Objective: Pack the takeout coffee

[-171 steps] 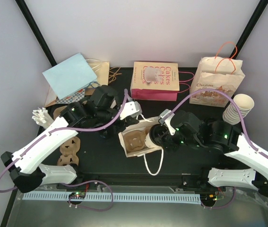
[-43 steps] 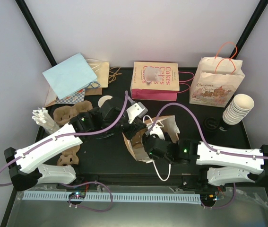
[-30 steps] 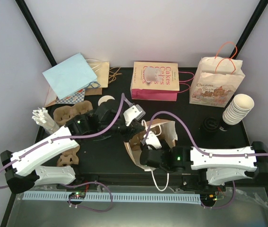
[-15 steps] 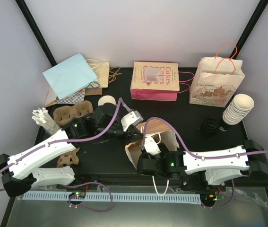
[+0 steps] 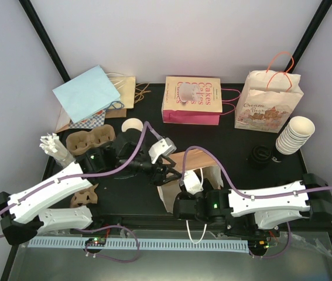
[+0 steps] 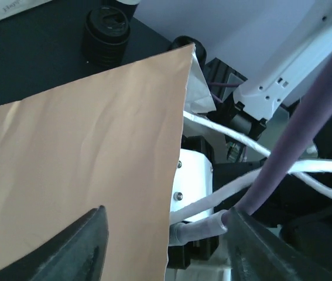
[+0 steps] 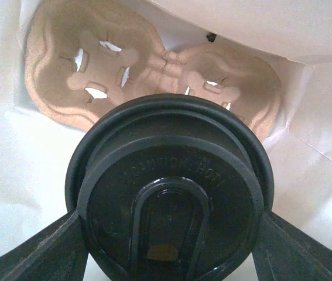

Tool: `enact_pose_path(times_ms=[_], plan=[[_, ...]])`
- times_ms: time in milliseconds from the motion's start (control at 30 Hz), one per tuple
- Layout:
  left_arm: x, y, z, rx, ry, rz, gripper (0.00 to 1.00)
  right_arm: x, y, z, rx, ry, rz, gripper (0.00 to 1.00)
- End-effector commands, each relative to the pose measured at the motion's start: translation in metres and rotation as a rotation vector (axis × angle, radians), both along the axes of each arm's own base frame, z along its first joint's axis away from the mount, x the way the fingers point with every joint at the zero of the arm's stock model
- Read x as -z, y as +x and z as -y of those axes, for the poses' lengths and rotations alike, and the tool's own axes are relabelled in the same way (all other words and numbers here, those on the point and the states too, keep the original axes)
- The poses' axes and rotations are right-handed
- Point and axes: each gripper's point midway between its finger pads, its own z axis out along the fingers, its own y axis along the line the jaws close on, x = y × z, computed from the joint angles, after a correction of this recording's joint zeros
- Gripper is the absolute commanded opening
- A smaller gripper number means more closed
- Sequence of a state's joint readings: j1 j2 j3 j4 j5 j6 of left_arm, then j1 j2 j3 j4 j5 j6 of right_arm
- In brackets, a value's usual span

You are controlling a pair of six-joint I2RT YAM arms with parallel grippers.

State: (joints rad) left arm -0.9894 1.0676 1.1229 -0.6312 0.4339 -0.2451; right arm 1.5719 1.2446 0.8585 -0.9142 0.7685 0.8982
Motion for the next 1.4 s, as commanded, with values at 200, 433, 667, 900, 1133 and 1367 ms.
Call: enact_pose_path(times_ms=[200,433,667,900,1133,1367], plan=[[-0.082,0.048,-0.052,-0.289,-0.204,0.053,0.95,0.009,0.000,0.008,0.013,0.003,0.036,0.47],[-0.035,0.102,-0.053,-0.369,-0.045,-0.072,0.99,0.016,-0.004,0.011,-0.011,0.107,0.009,0.47],[0.004,0.144,-0.015,-0.301,0.018,-0.095,0.90,0.017,-0.002,0.014,0.005,0.128,0.012,0.47],[0.062,0.170,0.022,-0.237,0.132,-0.246,0.83,0.015,0.005,0.025,0.092,0.047,0.057,0.47],[0.105,0.190,0.041,-0.234,0.212,-0.279,0.81,0.006,0.011,0.035,0.154,0.049,0.092,0.45],[0.136,0.201,0.051,-0.231,0.240,-0.319,0.81,0.008,0.007,0.025,0.105,0.083,0.070,0.44]])
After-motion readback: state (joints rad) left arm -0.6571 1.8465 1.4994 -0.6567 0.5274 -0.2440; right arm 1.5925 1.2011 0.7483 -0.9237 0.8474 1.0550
